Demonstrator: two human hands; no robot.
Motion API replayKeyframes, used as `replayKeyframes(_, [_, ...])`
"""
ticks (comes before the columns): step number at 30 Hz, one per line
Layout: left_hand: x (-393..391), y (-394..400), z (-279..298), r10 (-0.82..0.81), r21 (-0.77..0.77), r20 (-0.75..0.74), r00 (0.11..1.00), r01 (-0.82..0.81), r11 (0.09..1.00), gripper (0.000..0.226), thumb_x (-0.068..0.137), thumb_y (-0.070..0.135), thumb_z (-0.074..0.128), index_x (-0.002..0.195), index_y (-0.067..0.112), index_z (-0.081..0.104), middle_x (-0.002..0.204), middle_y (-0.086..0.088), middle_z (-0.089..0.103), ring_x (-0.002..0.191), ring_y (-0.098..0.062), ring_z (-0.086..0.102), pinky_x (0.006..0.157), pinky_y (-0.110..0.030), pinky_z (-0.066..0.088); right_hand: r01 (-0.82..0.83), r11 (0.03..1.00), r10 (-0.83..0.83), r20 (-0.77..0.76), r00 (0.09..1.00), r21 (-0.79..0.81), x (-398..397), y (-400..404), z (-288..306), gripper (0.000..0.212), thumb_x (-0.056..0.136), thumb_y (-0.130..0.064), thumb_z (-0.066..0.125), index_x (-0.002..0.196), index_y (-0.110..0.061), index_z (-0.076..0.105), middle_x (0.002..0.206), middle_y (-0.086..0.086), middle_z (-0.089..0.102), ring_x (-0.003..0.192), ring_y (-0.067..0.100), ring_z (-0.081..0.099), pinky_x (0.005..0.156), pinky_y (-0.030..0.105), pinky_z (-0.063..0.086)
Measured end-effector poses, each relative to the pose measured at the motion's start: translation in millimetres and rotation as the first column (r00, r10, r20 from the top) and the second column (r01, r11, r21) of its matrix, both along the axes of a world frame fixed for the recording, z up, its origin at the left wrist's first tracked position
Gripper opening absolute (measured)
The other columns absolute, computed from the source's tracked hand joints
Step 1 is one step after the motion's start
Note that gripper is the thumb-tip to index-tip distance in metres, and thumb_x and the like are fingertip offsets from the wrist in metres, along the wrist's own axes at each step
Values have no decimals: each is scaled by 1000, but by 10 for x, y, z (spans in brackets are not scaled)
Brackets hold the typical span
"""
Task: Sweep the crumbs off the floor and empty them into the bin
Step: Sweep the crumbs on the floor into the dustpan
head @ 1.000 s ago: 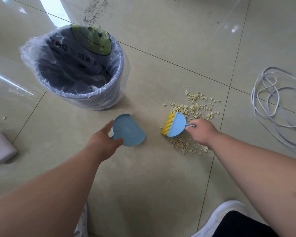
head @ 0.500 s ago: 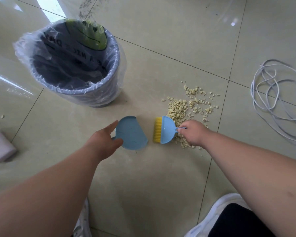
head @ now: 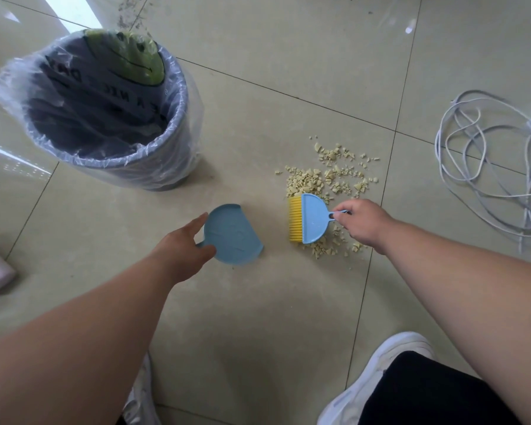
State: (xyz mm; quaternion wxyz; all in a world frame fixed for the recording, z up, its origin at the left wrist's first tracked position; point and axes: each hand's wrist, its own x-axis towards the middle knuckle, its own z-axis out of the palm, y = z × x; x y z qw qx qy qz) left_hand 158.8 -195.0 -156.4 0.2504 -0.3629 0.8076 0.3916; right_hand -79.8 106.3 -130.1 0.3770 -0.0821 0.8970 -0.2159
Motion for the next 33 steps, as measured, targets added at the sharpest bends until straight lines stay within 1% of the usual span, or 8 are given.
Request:
replayKeyframes(3, [-27, 56, -4, -1, -24, 9, 1000, 1, 1000, 86, 86, 40, 63, 163, 48, 25, 114, -15, 73, 85, -27, 63, 84, -37, 56, -22, 999, 22, -15, 1000, -24, 27, -2, -22, 15, 101, -27, 58, 100, -26, 73, 74, -2, 60, 58, 14, 49, 53, 25, 35])
replayKeyframes(7, [-44, 214, 42, 8, -30, 33, 999, -7, 1000, 87, 87, 38, 63, 165, 44, 24, 99, -5, 68, 91, -27, 66, 81, -32, 53, -160, 987, 161, -36, 986, 29, 65, 19, 16, 17, 100, -27, 60, 104, -21, 75, 82, 3, 67, 66, 19, 57, 57, 25, 41])
replayKeyframes(10, [-46, 331, 97, -1, -24, 43, 999, 2, 1000, 88, 86, 35, 65, 165, 43, 25, 100, -5, 69, 87, -26, 68, 79, -33, 55, -283, 955, 285, -9, 958, 82, 126, 58, 37, 20, 99, -29, 61, 110, -21, 75, 100, 9, 72, 84, 25, 65, 73, 30, 52])
replayKeyframes(13, [-25, 422, 129, -12, -9, 37, 999, 12, 1000, 88, 87, 30, 67, 165, 39, 27, 103, -8, 69, 85, -25, 67, 77, -33, 54, -334, 934, 337, -1, 942, 130, 213, 104, 12, 20, 99, -30, 62, 111, -20, 74, 105, 10, 72, 88, 25, 65, 75, 31, 51])
replayKeyframes(18, [38, 462, 142, -65, -11, 66, 996, 66, 998, 91, 88, 30, 67, 167, 38, 23, 112, -14, 72, 84, -26, 64, 74, -29, 48, -281, 938, 307, -110, 945, 201, 228, 150, -12, 19, 99, -29, 58, 110, -22, 72, 105, 6, 68, 88, 26, 64, 77, 33, 53])
replayKeyframes(22, [52, 440, 105, -48, 1, 74, 996, 48, 999, 91, 87, 32, 67, 166, 41, 23, 99, -8, 66, 81, -26, 66, 70, -30, 49, -195, 948, 248, -202, 947, 250, 101, 177, 46, 15, 96, -30, 54, 101, -28, 69, 98, 2, 66, 85, 26, 63, 76, 34, 56])
replayKeyframes(26, [17, 424, 96, -67, 0, 70, 995, 67, 998, 89, 87, 32, 66, 165, 42, 24, 94, -6, 67, 82, -26, 66, 71, -30, 49, -170, 947, 236, -235, 943, 271, -12, 207, 96, 17, 97, -29, 52, 105, -28, 68, 96, 1, 61, 84, 26, 61, 76, 34, 55])
replayKeyframes(33, [-12, 388, 73, -86, 13, 54, 995, 85, 996, 89, 88, 32, 66, 166, 41, 23, 100, -9, 66, 84, -27, 63, 73, -30, 49, -320, 929, 343, -103, 934, 186, -25, 240, 169, 15, 98, -30, 63, 109, -26, 73, 107, 4, 66, 91, 23, 64, 78, 30, 50])
